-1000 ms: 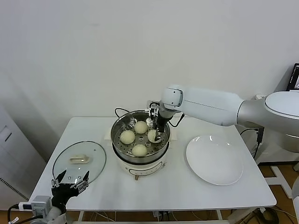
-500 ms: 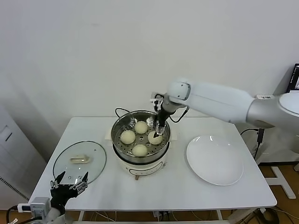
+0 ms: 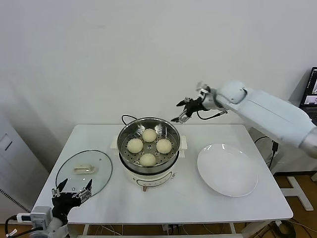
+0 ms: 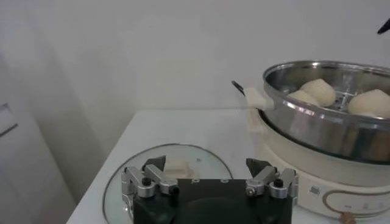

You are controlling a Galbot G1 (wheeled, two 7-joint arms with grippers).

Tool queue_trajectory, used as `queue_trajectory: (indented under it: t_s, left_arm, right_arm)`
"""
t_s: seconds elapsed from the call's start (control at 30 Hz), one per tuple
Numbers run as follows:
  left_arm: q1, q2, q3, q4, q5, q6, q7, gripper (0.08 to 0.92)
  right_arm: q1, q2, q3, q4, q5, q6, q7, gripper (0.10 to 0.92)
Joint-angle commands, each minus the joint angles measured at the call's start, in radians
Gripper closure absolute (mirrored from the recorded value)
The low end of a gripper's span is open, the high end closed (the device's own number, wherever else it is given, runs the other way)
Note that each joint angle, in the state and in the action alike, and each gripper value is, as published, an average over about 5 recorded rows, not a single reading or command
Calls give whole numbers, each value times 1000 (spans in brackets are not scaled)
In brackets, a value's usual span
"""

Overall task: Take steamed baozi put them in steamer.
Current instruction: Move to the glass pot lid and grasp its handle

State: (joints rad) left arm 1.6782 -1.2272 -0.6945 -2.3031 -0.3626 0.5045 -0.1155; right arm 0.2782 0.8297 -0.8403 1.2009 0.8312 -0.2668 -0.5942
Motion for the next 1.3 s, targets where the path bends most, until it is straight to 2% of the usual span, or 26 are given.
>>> queue_trajectory:
  t_s: [0.03,0.27,0.43,0.67,1.0,1.3]
  left_arm:
    - [-8,20,-6,3,-9,0,-1,177]
    - [-28,16,-6,2,-16,0,-1,177]
    - [-33,28,-10,16,0,-16,2,177]
    - [-25,81,-32,78,84,-50,11,177]
    - [2,119,-21,248,718,-290,39,177]
    - [-54,77,-2,432,1296,-541,4,177]
  right_arm:
    - [-574,-123,669,107,-34,249,315,203]
    - [-956,-111,981,251,-127,278,414,203]
    - [-1208,35,1236,351,-210,250,501,203]
    - [-1409,210,1457,370,-322,295,398,203]
    - [-1464,320,1528,367,-420,304,344,203]
    - [-1462,344,1530,357,-447,293,342,203]
